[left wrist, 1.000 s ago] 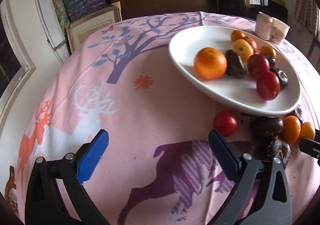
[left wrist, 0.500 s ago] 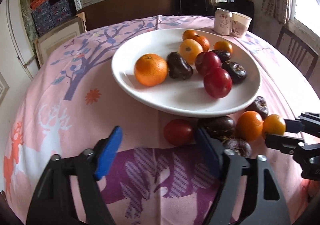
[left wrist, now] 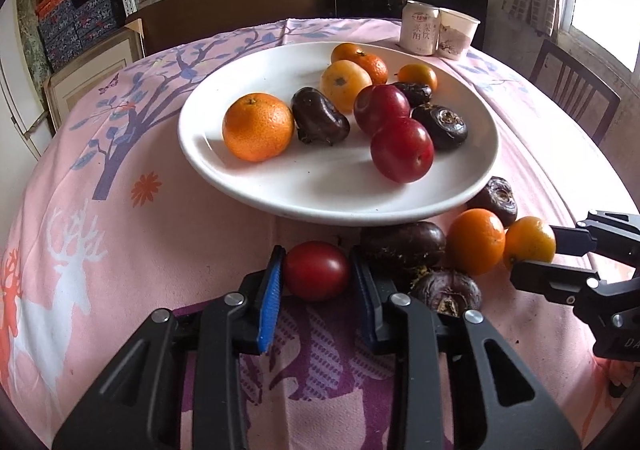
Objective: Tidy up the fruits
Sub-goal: 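Grasp a red plum with the left tool while the right tool grasps a yellow plum, then lower both plums onto the white plate and open both tools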
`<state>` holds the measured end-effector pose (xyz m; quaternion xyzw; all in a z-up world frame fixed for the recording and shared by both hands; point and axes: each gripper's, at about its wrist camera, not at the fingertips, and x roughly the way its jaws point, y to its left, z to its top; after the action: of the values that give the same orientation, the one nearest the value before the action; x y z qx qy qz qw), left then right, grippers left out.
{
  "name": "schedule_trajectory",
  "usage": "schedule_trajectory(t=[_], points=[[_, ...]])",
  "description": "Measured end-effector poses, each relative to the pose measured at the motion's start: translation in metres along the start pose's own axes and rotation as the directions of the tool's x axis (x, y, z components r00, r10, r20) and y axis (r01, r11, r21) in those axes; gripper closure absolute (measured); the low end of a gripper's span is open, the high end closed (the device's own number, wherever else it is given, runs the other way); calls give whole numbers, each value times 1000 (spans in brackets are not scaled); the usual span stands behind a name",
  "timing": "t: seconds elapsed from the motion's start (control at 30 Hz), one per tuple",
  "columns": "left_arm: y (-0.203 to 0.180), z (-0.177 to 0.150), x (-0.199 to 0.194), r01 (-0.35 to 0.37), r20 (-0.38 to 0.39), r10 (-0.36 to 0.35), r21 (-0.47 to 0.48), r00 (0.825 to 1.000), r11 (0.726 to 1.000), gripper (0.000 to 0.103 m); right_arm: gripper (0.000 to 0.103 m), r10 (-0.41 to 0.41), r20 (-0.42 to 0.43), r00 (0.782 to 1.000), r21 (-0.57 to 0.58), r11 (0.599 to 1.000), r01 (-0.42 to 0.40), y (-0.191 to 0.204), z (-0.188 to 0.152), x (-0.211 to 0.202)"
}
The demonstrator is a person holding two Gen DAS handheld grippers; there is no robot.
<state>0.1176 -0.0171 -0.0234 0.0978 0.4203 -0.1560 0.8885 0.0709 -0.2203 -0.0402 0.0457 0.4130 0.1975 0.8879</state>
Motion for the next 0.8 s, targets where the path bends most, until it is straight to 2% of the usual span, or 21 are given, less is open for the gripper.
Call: schedule_trajectory(t=[0.1, 0.27, 0.4, 0.53, 0.8], points=[[-2, -5, -8, -6, 7, 6, -7, 1000, 1000, 71, 65, 3, 15, 1000, -3, 1000, -3, 0, 0, -4], [4, -4, -49, -4, 117, 8, -38, 993, 999, 71, 65, 23, 100, 995, 24, 999, -26, -6, 3, -25], [17, 24, -59, -31, 148, 39, -56, 988, 998, 71, 65, 27, 152, 988, 21, 999, -31, -7, 31, -38], [36, 67, -41, -44, 142, 57, -93, 988, 995, 71, 65, -19, 170, 985, 0, 1000, 19, -9, 71, -27], [58, 120, 31, -39, 80, 52, -155, 995, 987, 71, 65, -50, 110, 993, 13, 999, 49, -17, 133, 42]])
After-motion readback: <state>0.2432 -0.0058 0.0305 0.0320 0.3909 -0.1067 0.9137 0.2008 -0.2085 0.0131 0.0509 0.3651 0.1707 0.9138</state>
